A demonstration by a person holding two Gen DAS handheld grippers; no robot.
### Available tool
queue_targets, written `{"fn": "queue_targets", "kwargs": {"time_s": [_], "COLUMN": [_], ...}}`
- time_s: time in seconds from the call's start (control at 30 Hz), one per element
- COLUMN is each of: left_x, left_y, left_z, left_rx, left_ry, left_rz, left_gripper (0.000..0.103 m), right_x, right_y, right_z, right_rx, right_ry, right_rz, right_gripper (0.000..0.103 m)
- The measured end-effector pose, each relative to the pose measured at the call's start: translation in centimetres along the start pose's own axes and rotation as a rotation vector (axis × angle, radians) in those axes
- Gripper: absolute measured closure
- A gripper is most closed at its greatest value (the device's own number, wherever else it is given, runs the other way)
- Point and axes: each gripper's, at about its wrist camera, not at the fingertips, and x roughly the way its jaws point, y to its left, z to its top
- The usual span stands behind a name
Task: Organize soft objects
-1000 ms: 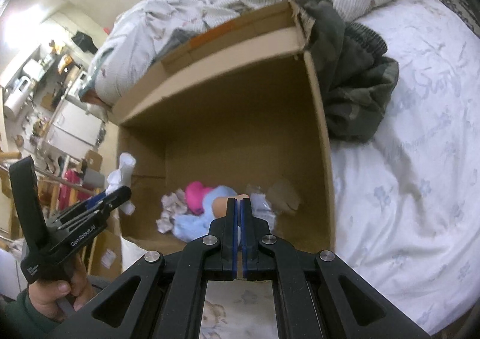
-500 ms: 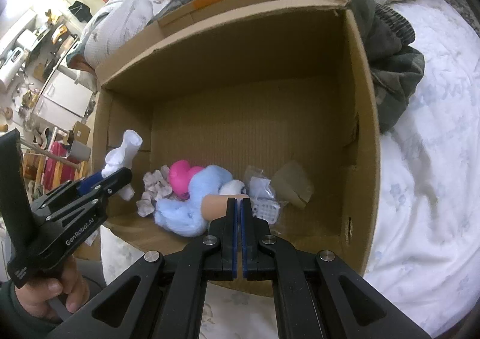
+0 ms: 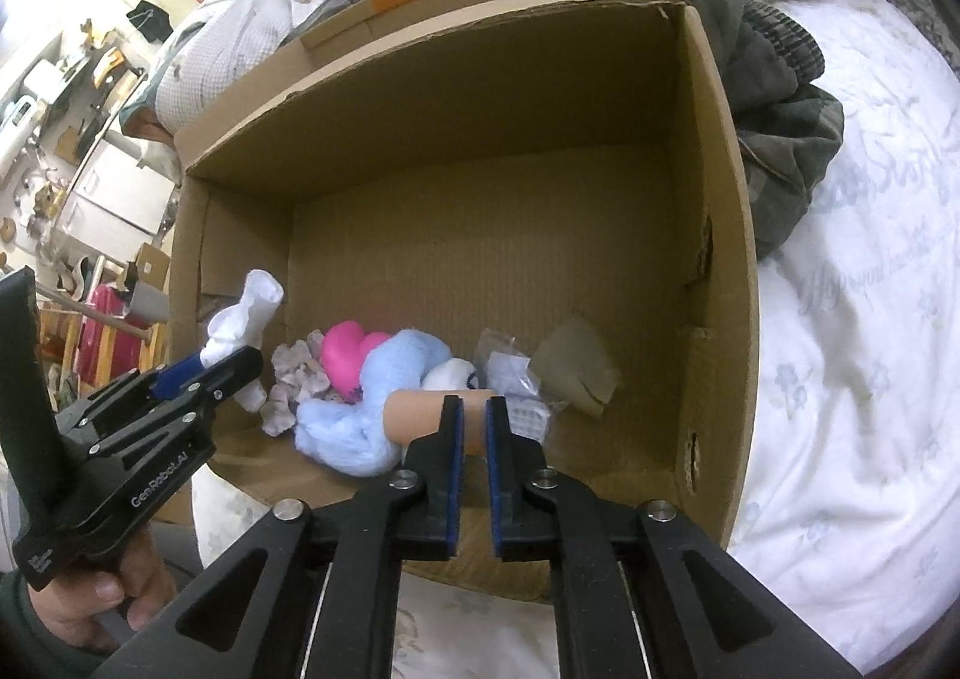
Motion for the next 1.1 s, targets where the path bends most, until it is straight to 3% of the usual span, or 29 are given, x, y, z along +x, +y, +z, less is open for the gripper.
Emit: {"fn": "queue_targets", "kwargs": {"time_s": [0.1, 0.17, 0.2, 0.23, 0.3, 0.47, 0.53, 0.6, 0.8, 1.1], "left_x": [-0.3, -0.6, -0.7, -0.8, -1.0, -2.3, -3.1, -4.1, -6.8, -9.8], "left_y": [0.0, 0.0, 0.0, -0.1, -0.3, 0.2, 0.6, 1.1, 2.2, 3.4], "left_z": [0.0, -0.1, -0.1, -0.1, -0.1, -0.3, -0.2, -0.1, -0.9, -3.2], "left_rx": [-0.004, -0.002, 0.003, 0.009, 0.015, -0.006, -0.023, -0.045, -0.099, -0.134], "left_ry": [-0.013, -0.028, -0.030, -0.032, -0.034, -0.066, -0.088, -0.113, -0.176, -0.225], "left_rz": [-0.003, -0.007, -0.005, 0.003, 0.009, -0.008, -0.007, 0.003, 0.041, 0.019], "left_gripper": [0.058, 0.048, 0.047, 0.047, 0.046, 0.045, 0.045, 0.045, 0.045, 0.045], "right_x": [0.0, 0.0, -0.1, -0.1, -0.3, -1.3, -2.0, -2.9, -5.3, -9.4], "right_y": [0.0, 0.1, 0.1, 0.1, 0.1, 0.2, 0.2, 0.2, 1.0, 3.5], "right_z": [0.1, 0.1, 0.1, 0.1, 0.2, 0.4, 0.5, 0.6, 0.0, -2.7], "right_rx": [0.002, 0.001, 0.002, 0.006, 0.016, 0.017, 0.025, 0.038, 0.040, -0.045], "right_ry": [0.002, 0.000, -0.001, -0.004, -0.011, -0.057, -0.088, -0.131, -0.244, -0.395], "right_rz": [-0.002, -0.008, -0.009, -0.007, -0.003, -0.001, 0.000, 0.014, 0.011, -0.062], "right_gripper": [0.091, 0.081, 0.069, 0.050, 0.026, 0.023, 0.009, 0.002, 0.000, 0.000]}}
